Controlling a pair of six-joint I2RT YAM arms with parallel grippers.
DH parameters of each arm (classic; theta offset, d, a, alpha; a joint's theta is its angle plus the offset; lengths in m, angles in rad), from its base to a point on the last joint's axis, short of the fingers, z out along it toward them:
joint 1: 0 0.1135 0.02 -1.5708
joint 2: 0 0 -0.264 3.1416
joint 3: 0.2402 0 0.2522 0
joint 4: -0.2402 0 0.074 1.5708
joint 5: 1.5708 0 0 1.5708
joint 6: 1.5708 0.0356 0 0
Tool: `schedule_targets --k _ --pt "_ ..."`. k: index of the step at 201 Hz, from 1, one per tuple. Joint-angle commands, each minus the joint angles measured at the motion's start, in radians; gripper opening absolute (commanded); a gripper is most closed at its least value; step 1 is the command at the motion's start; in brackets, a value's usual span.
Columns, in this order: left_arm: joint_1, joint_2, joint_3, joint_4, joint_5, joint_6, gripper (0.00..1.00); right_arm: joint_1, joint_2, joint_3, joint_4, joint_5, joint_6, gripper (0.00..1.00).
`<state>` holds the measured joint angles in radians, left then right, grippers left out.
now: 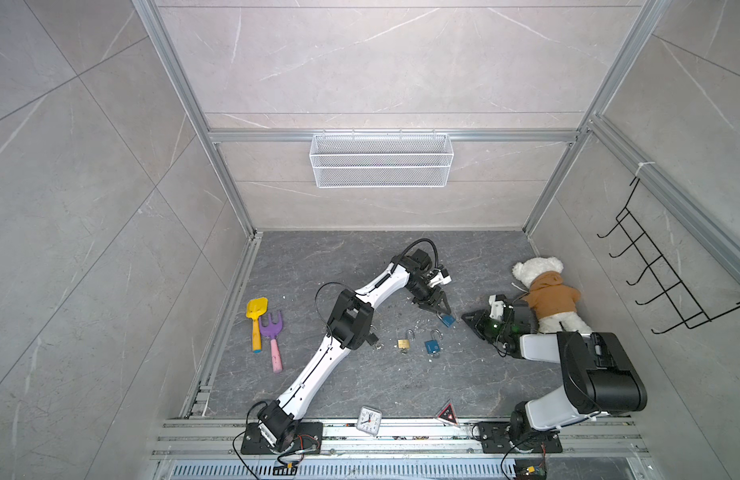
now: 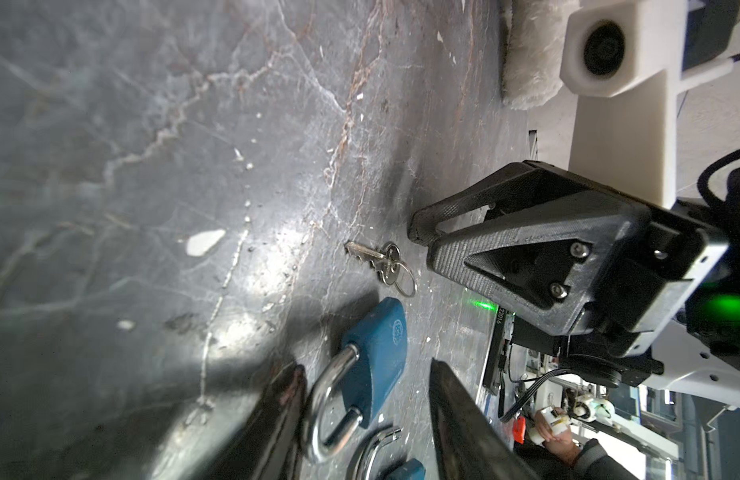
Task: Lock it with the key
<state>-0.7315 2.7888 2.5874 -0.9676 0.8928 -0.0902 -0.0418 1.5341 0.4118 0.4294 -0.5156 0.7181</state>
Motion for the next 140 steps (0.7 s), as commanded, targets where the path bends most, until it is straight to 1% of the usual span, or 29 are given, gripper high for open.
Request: schedule_targets --k 1,33,53,60,65,72,91,103,113,123,140 --pt "0.015 -0.071 0.050 0.017 -0.032 0.028 0.59 -0.003 -0.046 0.032 -0.061 0.018 -0.026 0.31" --pt "0.045 -0.122 0.059 0.046 -0.046 0.018 0.64 -0.001 -0.125 0.068 -0.148 0.022 -0.047 0.31" --pt "0.055 -0.185 0.037 0.068 -0.076 0.019 0.76 0.007 -0.178 0.119 -0.256 0.017 -0.094 0.30" --pt "0.052 -0.233 -0.008 0.100 -0.101 0.031 0.86 0.012 -0.194 0.144 -0.300 0.014 -0.114 0.30" --pt "0.051 -0.277 -0.062 0.132 -0.121 0.043 0.95 0.016 -0.206 0.155 -0.327 0.013 -0.128 0.30" --pt "0.044 -0.355 -0.155 0.196 -0.157 0.063 0.99 0.023 -0.225 0.179 -0.372 0.014 -0.148 0.30" --pt "0.031 -0.612 -0.485 0.450 -0.268 0.063 1.00 0.060 -0.277 0.232 -0.493 0.035 -0.198 0.29" --pt "0.031 -0.746 -0.655 0.596 -0.310 0.022 1.00 0.101 -0.308 0.262 -0.569 0.067 -0.230 0.30" --pt "0.031 -0.841 -0.761 0.680 -0.338 -0.011 1.00 0.136 -0.325 0.280 -0.625 0.089 -0.248 0.30" --pt "0.031 -0.918 -0.851 0.727 -0.379 -0.044 1.00 0.176 -0.340 0.295 -0.670 0.116 -0.264 0.31" --pt "0.028 -1.033 -1.003 0.811 -0.416 -0.103 1.00 0.250 -0.359 0.317 -0.746 0.186 -0.292 0.36"
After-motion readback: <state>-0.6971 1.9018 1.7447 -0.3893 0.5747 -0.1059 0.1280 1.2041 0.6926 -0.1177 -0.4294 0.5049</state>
